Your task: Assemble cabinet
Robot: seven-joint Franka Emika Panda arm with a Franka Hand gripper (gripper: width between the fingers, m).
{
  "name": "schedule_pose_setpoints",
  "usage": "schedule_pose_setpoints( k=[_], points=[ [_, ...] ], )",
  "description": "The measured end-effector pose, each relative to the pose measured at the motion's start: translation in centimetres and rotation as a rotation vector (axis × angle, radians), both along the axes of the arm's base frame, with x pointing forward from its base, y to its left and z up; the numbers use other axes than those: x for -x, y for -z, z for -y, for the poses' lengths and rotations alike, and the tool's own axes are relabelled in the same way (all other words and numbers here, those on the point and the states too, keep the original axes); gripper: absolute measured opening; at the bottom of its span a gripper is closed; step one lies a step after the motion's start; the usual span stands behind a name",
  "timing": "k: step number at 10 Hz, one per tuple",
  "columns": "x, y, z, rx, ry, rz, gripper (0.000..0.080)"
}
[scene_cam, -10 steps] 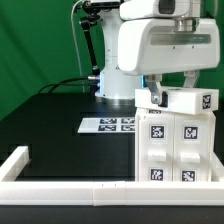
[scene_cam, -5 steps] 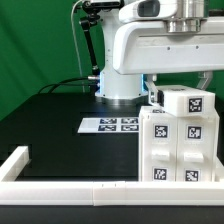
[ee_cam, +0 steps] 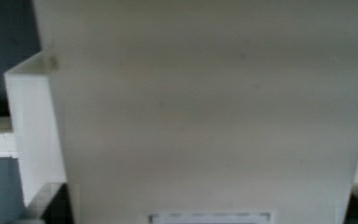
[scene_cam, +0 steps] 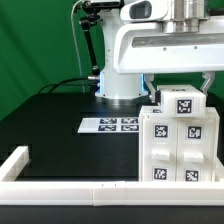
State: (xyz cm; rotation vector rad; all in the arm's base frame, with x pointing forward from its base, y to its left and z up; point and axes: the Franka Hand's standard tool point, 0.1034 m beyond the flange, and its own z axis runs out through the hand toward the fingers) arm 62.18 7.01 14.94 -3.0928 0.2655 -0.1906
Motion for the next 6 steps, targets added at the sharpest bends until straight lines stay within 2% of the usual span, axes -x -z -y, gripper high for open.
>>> schedule_pose_setpoints(
  k=[4,6],
  points=[
    [1.1,0.3,-0.2,-0.108,0.492,0.036,0.0551],
    [1.1,0.4,-0.2,-0.160,0.694,0.033,0.0548]
  ],
)
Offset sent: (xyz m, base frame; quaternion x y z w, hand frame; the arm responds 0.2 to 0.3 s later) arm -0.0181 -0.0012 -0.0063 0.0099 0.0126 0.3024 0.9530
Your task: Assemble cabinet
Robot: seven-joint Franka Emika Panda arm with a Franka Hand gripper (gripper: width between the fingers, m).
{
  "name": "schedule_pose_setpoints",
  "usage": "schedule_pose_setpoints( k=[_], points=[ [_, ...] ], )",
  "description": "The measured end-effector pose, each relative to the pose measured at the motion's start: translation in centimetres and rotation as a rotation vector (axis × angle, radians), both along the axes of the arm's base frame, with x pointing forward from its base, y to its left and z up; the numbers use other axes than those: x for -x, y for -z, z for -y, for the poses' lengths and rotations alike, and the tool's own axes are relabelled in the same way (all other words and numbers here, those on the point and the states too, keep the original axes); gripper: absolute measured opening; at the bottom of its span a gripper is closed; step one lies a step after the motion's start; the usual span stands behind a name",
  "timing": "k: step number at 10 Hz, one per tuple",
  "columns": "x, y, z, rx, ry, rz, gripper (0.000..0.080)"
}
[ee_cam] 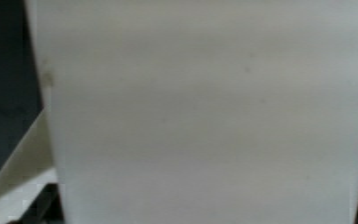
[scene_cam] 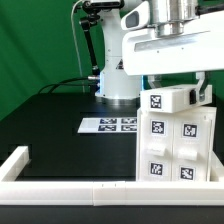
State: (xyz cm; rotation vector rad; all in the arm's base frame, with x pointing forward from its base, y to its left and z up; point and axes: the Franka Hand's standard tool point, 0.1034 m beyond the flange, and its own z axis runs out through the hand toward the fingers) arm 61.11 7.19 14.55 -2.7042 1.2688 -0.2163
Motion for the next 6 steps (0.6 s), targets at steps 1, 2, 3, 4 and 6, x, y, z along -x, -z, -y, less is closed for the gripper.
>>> schedule_pose_setpoints(
  k=[1,2,3,4,6],
  points=[
    [-0.04,0.00,0.00,-0.015,0.057,-0.002,0.0548],
    [-0.07,-0.03,-0.02,-0.031,0.104,-0.006,0.0548],
    [-0.06,-0.06,-0.11,-0.041,0.144,-0.013,0.0548],
    [-0.06,-0.09,-0.29,-0.067,0.240,-0.021,0.0548],
    [-0.05,-0.08,-0.44,-0.109,0.384,-0.034,0.0548]
  ],
)
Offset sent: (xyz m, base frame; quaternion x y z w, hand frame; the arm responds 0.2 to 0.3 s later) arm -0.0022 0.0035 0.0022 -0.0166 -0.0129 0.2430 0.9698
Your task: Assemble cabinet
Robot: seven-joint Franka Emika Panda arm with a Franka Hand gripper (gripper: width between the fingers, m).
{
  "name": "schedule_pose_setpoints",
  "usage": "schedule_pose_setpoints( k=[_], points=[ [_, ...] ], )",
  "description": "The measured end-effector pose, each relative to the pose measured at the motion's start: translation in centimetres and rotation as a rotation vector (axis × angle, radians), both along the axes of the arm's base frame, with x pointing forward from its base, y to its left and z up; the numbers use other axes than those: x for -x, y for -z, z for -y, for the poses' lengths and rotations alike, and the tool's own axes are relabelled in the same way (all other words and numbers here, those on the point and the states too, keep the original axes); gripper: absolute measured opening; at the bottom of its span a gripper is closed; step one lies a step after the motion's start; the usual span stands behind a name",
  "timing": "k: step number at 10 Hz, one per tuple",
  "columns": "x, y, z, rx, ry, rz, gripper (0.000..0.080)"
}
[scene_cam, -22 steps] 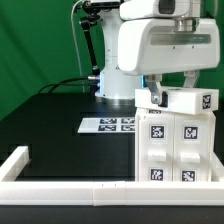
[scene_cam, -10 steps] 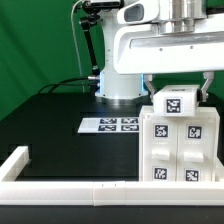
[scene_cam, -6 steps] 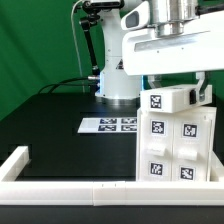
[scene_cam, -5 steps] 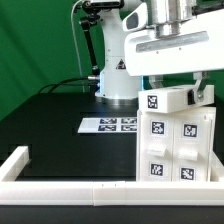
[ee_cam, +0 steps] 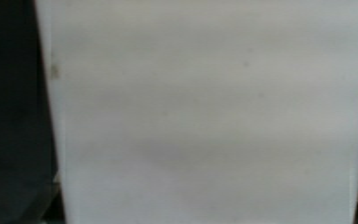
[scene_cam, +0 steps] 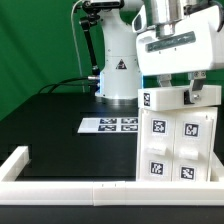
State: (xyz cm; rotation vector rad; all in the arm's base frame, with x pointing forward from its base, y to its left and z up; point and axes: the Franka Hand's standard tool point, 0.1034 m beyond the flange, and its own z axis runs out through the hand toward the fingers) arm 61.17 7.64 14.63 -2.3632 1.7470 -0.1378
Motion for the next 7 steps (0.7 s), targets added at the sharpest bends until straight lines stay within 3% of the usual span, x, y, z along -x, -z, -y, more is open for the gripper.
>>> schedule_pose_setpoints(
  k=[5,7],
  points=[
    [0.11,0.01,-0.30,-0.101,0.380,-0.050,0.0548],
    [-0.13,0.23,0.05,-0.116,0.439,-0.043,0.0548]
  ],
)
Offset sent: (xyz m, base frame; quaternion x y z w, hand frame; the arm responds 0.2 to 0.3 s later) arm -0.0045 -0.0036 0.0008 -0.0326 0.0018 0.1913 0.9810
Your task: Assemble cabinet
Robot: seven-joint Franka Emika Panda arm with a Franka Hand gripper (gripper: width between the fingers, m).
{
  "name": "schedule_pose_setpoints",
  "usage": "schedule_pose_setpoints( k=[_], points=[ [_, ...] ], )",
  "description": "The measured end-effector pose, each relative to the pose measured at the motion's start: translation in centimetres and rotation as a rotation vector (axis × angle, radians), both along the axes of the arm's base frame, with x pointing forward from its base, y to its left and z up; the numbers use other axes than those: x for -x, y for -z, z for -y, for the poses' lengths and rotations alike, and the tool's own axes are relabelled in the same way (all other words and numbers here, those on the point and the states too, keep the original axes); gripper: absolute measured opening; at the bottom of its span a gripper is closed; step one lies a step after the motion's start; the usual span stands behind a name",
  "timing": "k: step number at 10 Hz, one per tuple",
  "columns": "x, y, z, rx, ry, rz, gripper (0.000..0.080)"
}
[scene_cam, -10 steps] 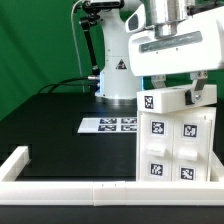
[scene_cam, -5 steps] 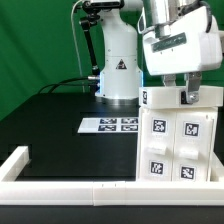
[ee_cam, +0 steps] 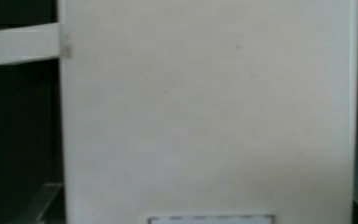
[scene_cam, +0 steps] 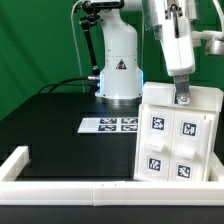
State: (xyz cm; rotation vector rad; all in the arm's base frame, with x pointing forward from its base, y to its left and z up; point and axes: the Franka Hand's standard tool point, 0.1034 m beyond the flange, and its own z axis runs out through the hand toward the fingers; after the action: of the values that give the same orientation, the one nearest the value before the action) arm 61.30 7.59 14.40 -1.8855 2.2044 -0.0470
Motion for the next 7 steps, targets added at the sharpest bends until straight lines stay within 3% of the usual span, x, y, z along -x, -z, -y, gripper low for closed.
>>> schedule_pose_setpoints(
  k=[3,4,5,7],
  points=[
    [-0.1,0.1,-0.1,0.000,-0.006,0.009,0.0548],
    [-0.2,0.0,-0.1,-0.003,-0.014,0.014,0.0712],
    [-0.3,-0.7,-0.2,-0.017,-0.013,0.028,0.0781],
    [-0.8,-2.6,-0.2,-0.040,-0.042,0.069,0.0794]
  ],
)
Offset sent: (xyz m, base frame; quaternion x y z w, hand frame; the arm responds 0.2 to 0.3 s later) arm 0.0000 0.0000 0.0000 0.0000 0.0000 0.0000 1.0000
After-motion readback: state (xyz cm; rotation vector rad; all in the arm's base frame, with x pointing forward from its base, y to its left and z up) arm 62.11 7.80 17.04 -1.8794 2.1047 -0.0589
